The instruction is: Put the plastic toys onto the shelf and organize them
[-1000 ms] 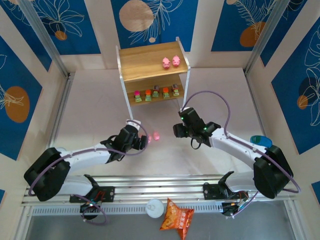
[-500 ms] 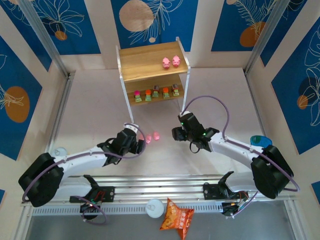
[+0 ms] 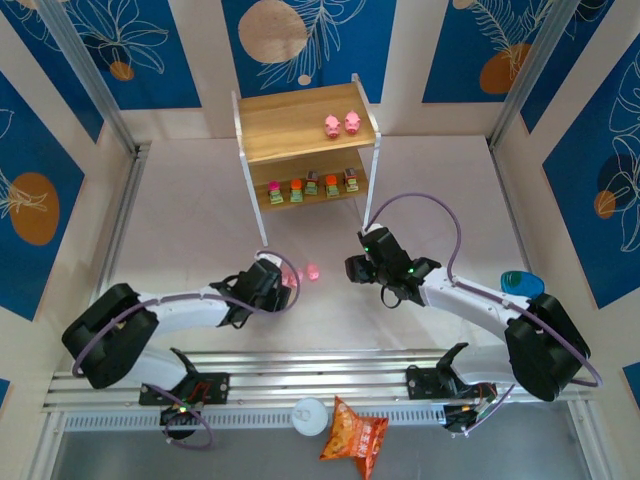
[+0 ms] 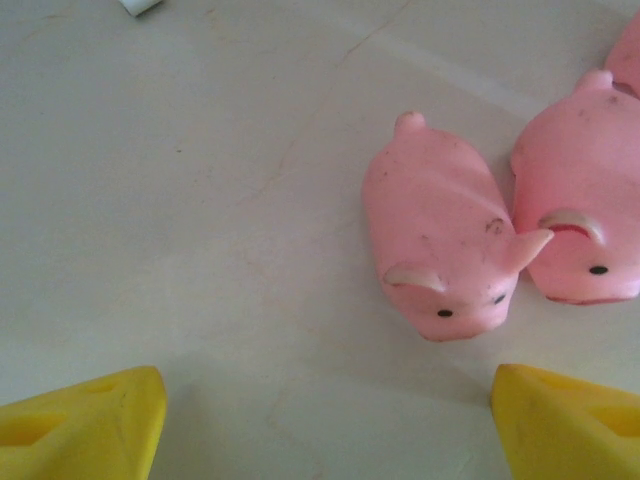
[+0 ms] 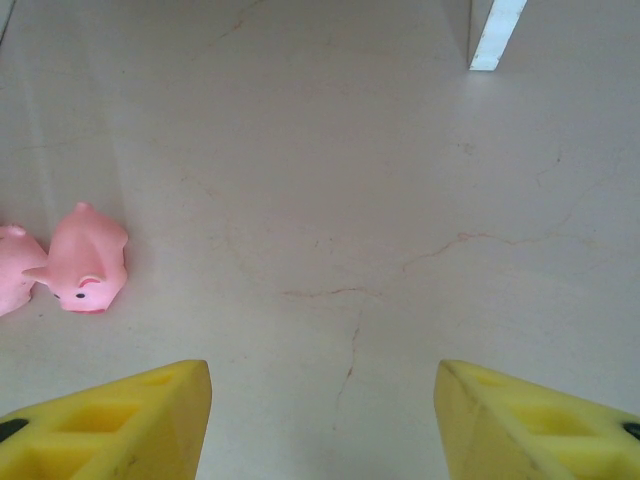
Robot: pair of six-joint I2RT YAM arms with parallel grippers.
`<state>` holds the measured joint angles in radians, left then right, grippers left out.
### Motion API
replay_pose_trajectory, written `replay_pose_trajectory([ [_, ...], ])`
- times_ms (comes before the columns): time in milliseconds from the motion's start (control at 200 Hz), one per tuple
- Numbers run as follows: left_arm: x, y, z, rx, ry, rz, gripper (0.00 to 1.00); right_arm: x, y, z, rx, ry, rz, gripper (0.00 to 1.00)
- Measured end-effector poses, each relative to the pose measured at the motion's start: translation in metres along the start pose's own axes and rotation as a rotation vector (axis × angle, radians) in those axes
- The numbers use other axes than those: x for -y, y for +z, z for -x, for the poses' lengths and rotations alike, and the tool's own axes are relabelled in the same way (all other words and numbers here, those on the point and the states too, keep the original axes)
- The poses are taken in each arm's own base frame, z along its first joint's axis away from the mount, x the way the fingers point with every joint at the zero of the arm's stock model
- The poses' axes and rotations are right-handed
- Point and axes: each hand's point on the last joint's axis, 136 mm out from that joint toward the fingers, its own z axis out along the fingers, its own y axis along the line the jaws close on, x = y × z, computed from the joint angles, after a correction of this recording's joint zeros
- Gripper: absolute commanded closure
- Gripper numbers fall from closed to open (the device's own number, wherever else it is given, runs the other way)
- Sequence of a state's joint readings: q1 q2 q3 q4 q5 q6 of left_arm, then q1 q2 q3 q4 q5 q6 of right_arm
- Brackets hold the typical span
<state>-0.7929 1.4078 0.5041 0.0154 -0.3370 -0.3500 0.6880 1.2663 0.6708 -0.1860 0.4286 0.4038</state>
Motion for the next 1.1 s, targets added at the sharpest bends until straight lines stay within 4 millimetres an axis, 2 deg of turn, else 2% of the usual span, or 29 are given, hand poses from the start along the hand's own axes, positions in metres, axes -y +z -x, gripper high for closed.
replay_pose_trajectory([
  [320,0.002,0.007,0.010,0.001,0.003,0.024,0.15,-0.002,0.000,-0.001,-0.004,0.000,0.010,0.39],
  [820,-0.005,0.011,0.013,0.000,-0.050,0.020,0.15,-0.004,0.000,-0.001,-0.008,0.000,0.021,0.39],
  [1096,-0.032,0.015,0.020,0.017,-0.118,0.092,0.16,-0.006,0.000,-0.002,-0.012,0.000,0.032,0.39],
])
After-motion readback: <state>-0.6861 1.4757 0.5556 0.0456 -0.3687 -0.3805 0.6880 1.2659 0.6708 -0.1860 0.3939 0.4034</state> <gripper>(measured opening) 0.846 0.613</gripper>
